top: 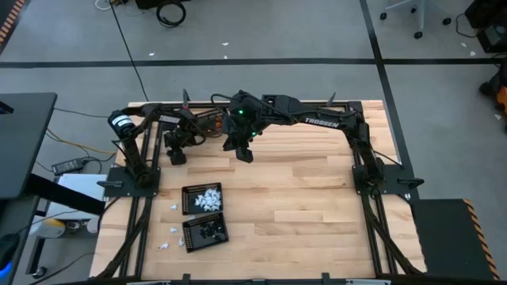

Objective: Sort Halloween decoration
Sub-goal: Put the white toy into the middle black bin

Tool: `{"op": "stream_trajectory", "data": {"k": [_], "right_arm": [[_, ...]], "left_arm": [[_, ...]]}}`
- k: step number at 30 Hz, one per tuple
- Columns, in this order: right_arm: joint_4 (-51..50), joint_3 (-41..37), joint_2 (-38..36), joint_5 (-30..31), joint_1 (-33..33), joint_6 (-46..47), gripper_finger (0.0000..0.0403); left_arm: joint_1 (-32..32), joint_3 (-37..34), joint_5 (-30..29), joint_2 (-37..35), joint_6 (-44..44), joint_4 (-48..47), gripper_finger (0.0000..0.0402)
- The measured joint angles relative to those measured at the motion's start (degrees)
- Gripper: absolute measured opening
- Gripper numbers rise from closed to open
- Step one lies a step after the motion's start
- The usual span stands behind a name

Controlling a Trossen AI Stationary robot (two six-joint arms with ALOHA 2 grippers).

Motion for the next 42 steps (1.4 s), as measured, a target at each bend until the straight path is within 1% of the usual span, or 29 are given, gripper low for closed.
{"op": "stream_trajectory", "data": {"k": [4,16,20,27,30,37,39,42], "right_arm": [[0.0,0.0,0.0,0.0,0.0,0.0,0.0054],[0.0,0.0,0.0,-0.7,0.2,0.1,0.0054],[0.0,0.0,0.0,-0.7,0.2,0.0,0.0054],[0.0,0.0,0.0,-0.7,0.2,-0.3,0.0054],[0.1,0.0,0.0,-0.7,0.2,-0.4,0.0054],[0.3,0.0,0.0,-0.8,0.3,0.0,0.0054],[0.2,0.0,0.0,-0.8,0.4,0.0,0.0054],[0.2,0.0,0.0,-0.8,0.5,0.3,0.0054]], "left_arm": [[-0.7,0.0,0.0,0.0,0.2,0.0,0.0151],[-3.2,0.1,0.5,0.1,-2.2,-0.2,0.0038],[-4.6,0.1,0.4,0.0,-2.8,-0.8,0.0008],[-7.8,0.7,2.3,-1.3,-3.5,-0.5,0.0005],[-7.9,2.0,3.1,-2.2,-4.4,0.3,0.0005],[-7.2,4.4,2.4,-2.6,-5.7,0.1,0.0005],[-7.0,4.5,2.4,-2.6,-5.4,-0.3,0.001],[-6.9,4.5,2.2,-2.6,-6.2,-0.8,0.0027]]}}
